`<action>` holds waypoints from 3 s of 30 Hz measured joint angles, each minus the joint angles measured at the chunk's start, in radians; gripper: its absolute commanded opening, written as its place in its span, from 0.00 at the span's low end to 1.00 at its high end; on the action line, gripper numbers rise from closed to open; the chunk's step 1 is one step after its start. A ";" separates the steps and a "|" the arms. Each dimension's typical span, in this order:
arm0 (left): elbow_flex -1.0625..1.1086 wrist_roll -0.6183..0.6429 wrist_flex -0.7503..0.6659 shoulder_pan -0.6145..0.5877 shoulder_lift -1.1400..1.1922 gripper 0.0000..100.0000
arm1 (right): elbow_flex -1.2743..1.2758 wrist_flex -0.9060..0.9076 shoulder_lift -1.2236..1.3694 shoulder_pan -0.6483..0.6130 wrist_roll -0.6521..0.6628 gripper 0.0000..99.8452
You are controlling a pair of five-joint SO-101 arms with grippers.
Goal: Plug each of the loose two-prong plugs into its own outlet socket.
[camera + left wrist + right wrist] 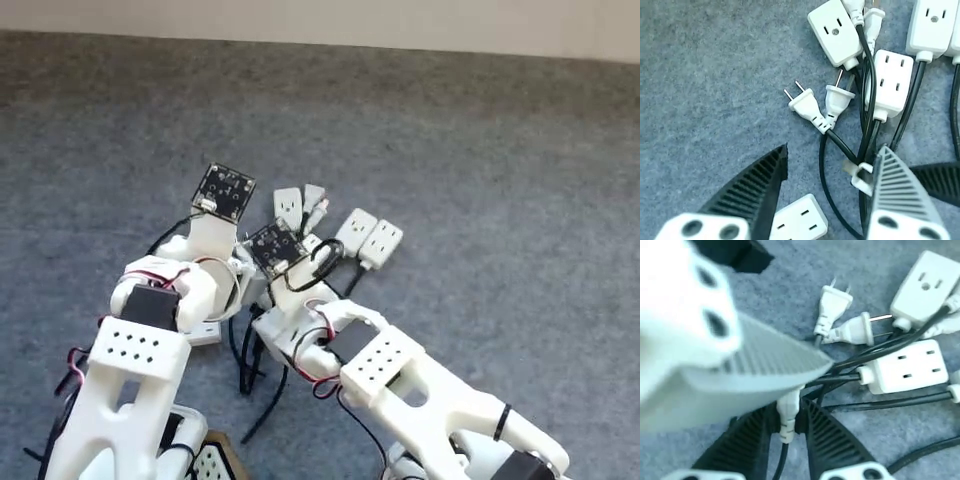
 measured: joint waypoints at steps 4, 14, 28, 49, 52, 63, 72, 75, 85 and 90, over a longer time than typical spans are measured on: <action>0.005 -0.002 -0.005 -0.002 0.000 0.26 | 0.000 0.066 -0.020 -0.006 0.000 0.01; 0.023 0.000 -0.012 -0.008 0.000 0.26 | -0.132 0.390 -0.322 0.066 0.078 0.01; 0.029 0.000 -0.012 -0.006 0.000 0.26 | -0.107 0.410 -0.348 0.087 0.083 0.01; 0.008 -0.002 -0.017 -0.163 0.002 0.26 | 0.057 0.730 -0.350 0.440 0.776 0.14; 0.008 -0.002 -0.023 -0.164 0.002 0.26 | 0.057 0.721 -0.350 0.382 0.778 0.27; 0.023 -0.002 -0.089 -0.224 0.002 0.26 | 0.058 0.621 -0.350 0.163 0.775 0.31; 0.023 -0.002 -0.089 -0.224 0.002 0.26 | 0.061 0.370 0.011 0.120 0.701 0.31; 0.026 -0.002 -0.089 -0.224 0.002 0.26 | 0.032 0.328 0.126 0.091 0.690 0.31; 0.026 -0.002 -0.089 -0.224 0.002 0.26 | -0.100 0.450 0.149 0.049 0.646 0.31; 0.026 -0.002 -0.089 -0.224 0.002 0.26 | -0.157 0.505 0.143 0.049 0.646 0.29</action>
